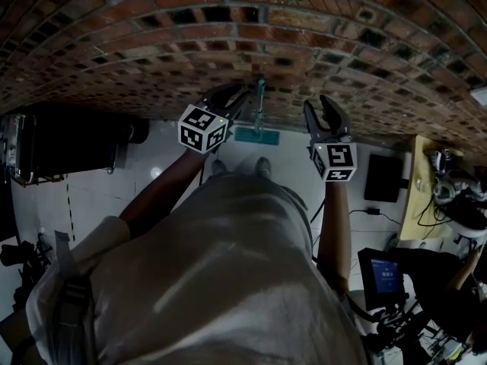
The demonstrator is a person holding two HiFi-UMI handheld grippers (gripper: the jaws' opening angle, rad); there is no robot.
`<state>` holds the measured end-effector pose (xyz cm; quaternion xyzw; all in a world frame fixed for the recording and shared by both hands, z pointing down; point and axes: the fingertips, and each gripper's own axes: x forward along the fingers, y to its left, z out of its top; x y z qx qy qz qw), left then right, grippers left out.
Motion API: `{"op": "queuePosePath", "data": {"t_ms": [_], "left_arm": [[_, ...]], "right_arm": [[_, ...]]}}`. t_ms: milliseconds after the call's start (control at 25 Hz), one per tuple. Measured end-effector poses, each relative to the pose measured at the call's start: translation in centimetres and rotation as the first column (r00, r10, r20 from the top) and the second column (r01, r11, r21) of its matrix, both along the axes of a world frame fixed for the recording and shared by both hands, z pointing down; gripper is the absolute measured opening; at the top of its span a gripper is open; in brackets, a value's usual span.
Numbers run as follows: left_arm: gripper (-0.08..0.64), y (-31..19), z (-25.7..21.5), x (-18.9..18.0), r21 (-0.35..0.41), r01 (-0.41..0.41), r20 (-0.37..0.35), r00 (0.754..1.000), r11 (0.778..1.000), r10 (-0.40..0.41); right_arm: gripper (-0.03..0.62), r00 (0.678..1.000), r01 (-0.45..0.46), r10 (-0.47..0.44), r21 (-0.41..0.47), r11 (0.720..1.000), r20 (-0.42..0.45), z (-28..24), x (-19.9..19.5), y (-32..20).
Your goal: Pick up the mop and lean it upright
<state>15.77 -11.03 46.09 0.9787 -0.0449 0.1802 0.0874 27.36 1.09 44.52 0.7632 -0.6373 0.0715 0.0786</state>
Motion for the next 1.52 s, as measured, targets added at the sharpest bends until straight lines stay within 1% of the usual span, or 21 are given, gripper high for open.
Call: {"op": "queuePosePath", "data": {"t_ms": [200, 1040, 1520], "left_arm": [[0.127, -0.8, 0.2, -0.9, 0.001, 0.029, 0.003, 1.0, 1.0, -0.029], [0.127, -1.8, 1.6, -4.2, -0.01, 0.121, 0.024, 0.992, 0.993, -0.12], [0.127, -1.4, 1.9, -4.4, -0.01, 0.122, 0.035, 0.992, 0.992, -0.122]], "right_arm": [[0.164, 1.0, 0.012, -0.012, -0.022, 1.0, 0.025, 1.2, -0.5, 0.0], [0.158, 0.994, 0.104, -0.101, -0.071, 0.992, 0.04, 3.0, -2.3, -2.1], [0.158, 0.994, 0.102, -0.097, -0.092, 0.991, 0.052, 4.2, -2.3, -1.4]]}}
